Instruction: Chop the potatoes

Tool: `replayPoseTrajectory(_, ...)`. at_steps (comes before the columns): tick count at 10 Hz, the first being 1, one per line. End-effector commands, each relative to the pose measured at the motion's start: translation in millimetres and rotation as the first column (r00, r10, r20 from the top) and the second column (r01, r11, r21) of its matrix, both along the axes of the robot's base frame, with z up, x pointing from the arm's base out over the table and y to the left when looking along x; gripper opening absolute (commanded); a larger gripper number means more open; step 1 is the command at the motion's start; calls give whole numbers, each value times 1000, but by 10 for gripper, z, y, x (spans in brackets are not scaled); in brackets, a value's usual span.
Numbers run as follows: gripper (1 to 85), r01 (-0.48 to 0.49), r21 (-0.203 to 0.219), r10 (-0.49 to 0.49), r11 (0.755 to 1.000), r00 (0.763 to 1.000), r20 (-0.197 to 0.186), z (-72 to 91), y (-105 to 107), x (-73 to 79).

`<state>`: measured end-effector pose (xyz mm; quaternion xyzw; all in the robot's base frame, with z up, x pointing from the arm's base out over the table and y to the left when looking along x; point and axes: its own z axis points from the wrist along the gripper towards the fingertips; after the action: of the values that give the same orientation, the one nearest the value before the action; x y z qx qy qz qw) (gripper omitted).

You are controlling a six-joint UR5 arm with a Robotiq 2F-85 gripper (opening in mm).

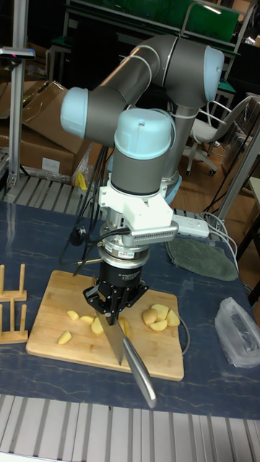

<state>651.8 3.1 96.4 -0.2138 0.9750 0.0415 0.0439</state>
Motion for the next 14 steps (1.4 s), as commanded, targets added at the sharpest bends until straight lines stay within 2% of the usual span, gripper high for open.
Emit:
replayPoseTrajectory(1,10,4,11,-4,1000,1000,9,-2,9,33)
replayPoseTrajectory(7,10,-15,-14,15,1000,1000,5,62,-69,68)
replayPoseTrajectory(10,10,-6,-7,6,1000,1000,7,47,-35,78)
replayPoseTrajectory(14,10,-15,-18,15,1000,1000,6,75,-98,91)
